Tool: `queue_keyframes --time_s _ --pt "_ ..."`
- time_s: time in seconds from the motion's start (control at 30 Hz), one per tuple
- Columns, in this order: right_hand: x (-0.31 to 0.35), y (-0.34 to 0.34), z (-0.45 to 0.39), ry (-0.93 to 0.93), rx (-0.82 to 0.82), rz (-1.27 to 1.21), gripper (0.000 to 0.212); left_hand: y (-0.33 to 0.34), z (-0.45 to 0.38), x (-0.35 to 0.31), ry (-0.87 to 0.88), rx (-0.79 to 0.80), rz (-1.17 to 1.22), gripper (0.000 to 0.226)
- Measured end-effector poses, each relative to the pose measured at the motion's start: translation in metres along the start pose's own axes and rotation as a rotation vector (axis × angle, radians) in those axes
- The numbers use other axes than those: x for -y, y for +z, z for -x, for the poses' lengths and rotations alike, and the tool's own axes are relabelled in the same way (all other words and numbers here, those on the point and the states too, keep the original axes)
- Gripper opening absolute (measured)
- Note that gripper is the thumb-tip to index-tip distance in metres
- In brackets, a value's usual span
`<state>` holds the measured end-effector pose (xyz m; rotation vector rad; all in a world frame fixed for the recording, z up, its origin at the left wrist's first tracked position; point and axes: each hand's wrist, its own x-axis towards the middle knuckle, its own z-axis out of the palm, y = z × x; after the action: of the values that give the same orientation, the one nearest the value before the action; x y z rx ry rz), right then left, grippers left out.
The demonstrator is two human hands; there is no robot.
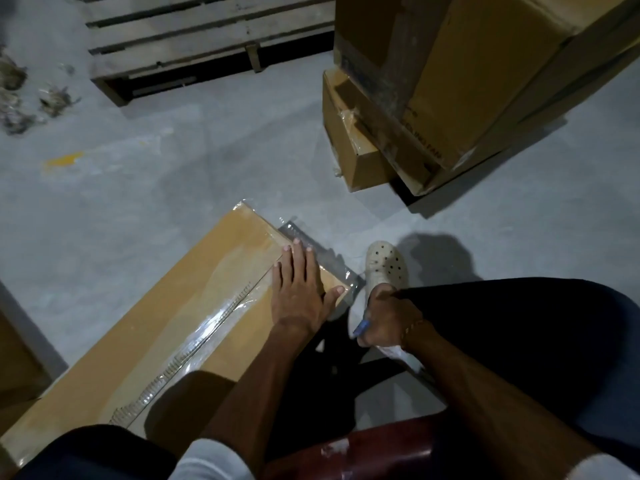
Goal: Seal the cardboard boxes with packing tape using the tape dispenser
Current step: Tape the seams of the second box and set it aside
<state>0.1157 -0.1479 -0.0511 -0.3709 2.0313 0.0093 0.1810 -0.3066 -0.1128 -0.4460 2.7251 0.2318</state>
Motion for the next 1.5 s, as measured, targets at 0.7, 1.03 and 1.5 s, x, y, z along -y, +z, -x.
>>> queue_keyframes --time_s 0.7,1.03,1.5 --pt "0.023 -0.127 0.041 -0.285 -0.391 0.086 0.073 -0.038 -0.079 0.085 0.379 -0.122 -0.129 0.051" --pt "0.053 -0.133 0.026 -0.353 -0.455 0.045 0.054 -0.073 -0.150 0.156 -0.164 0.009 0.262 0.045" --pt "0.043 -0.143 0.029 -0.392 -0.555 -0.064 0.050 -0.005 -0.016 -0.004 0.197 0.065 -0.051 0.078"
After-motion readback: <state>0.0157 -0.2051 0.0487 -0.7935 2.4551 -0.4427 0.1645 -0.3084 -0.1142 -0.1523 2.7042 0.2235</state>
